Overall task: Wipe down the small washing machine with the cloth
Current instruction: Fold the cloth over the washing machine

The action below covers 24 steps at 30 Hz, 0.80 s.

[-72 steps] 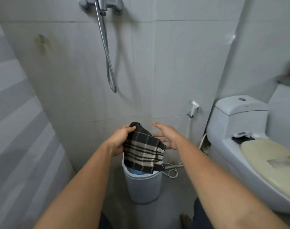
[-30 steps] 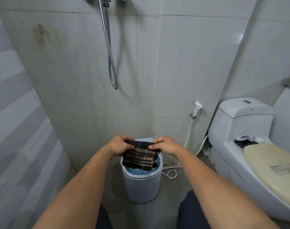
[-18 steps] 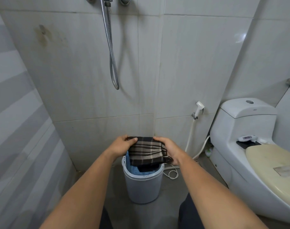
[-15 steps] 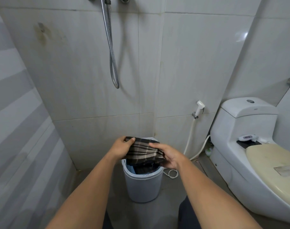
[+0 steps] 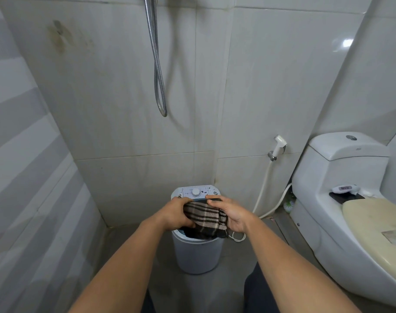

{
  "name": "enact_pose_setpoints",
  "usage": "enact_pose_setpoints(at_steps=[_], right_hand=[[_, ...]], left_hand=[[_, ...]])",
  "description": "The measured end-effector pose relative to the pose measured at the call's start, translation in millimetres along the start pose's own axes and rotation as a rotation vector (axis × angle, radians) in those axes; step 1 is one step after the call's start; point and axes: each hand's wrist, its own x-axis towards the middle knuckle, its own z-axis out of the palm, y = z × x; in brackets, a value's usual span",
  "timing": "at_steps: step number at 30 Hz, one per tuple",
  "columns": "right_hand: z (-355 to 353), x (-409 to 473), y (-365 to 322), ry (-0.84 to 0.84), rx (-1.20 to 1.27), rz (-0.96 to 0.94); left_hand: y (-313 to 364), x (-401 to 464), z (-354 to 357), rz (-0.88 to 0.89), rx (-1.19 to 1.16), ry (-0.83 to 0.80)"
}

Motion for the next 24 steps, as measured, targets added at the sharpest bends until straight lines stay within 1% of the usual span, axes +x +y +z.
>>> enact_pose_setpoints(at_steps=[3,5,9,10,12,15,17,18,20,22,24], right_hand=[[4.0,6.3,3.4,0.010,-0.083,-0.056],[5.8,6.8,3.5,0.000,-0.129,-0.107],[5.4,7.5,4.0,-0.118,-0.301,-0.064],[5.6,11.1,5.8,-0.124,-0.325,-0.057],[8.2,19.3,9.2,-0.110,-0.297,-0.039],[11.6,36.2,19.7,-0.071,-0.111,0.055],[12.7,50.7,30.8,-0.110,0.015,0.130],[13.8,57.8,36.1,-0.133,0.030,0.169],[12.5,73.7,40.7,-0.165,-0.019,0.235],[5.6,94.5,39.1,-0.191,-0.098,0.324],[-1.6,119.4,36.3,-0.185,-0.146,0.409]], left_hand=[[-0.9,0.0,-0.7,0.035,0.149,0.116],[-7.7,2.3,-2.2,0.011,0.182,0.167],[-31.8,11.7,-8.4,-0.028,0.101,0.219],[-37.9,14.2,-9.5,-0.031,0.086,0.215],[-49.2,19.7,-8.6,-0.017,0.011,0.202],[-63.5,29.5,-0.3,0.022,-0.153,0.198],[-77.5,40.6,9.1,0.022,-0.202,0.249],[-85.1,46.2,13.0,0.007,-0.211,0.278],[-104.5,59.0,19.8,-0.026,-0.230,0.287],[-126.0,72.6,23.4,-0.034,-0.242,0.220],[-145.6,89.5,24.3,0.010,-0.203,0.154]])
